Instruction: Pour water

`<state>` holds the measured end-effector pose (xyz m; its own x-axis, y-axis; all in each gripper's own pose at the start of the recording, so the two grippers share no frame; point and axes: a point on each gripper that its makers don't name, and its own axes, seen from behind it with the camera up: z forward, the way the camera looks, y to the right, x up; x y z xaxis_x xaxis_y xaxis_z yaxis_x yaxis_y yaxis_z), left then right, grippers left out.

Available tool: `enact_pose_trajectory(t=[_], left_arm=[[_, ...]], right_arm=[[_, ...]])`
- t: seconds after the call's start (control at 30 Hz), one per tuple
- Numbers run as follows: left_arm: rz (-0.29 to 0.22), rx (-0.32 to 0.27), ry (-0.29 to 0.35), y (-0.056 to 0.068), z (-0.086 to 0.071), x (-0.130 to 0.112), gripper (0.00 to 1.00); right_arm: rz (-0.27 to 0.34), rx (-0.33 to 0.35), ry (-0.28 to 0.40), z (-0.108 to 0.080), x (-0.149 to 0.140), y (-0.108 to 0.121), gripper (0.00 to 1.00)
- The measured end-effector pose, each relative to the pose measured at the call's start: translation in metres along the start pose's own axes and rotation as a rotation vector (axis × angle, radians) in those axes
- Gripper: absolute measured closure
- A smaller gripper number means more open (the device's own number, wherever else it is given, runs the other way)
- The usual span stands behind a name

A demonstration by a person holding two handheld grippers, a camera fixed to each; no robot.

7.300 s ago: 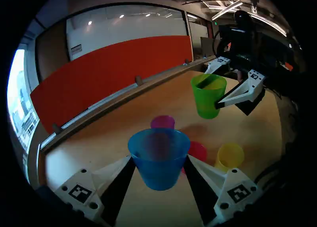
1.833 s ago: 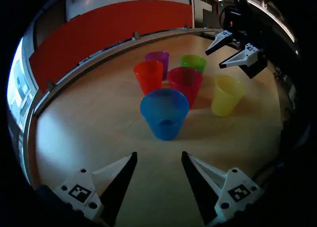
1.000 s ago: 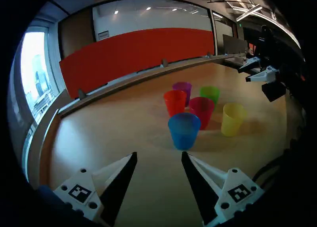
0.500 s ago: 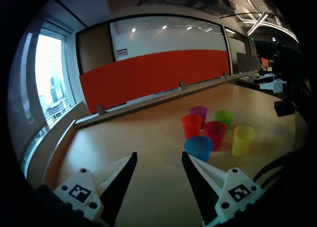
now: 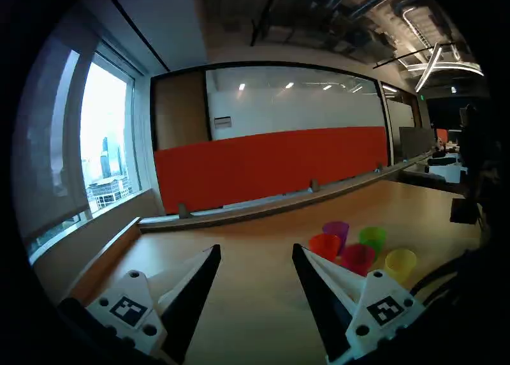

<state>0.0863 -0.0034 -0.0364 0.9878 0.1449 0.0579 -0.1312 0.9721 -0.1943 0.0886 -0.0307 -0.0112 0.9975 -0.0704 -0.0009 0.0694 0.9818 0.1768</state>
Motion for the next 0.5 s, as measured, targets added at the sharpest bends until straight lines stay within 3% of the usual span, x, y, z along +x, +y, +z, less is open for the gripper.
enact_pose_trajectory(t=[0.17,0.37,0.5], left_arm=[[-0.008,0.037,0.051,-0.007,0.002,0.015,0.18],[-0.056,0.064,0.086,-0.011,0.004,0.024,0.17],[-0.095,0.085,0.104,-0.016,0.004,0.029,0.17]], right_arm=[[0.044,-0.077,0.045,-0.003,0.01,0.017,0.04],[0.145,-0.133,0.091,-0.007,0.019,0.034,0.04],[0.174,-0.148,0.102,-0.009,0.02,0.042,0.04]])
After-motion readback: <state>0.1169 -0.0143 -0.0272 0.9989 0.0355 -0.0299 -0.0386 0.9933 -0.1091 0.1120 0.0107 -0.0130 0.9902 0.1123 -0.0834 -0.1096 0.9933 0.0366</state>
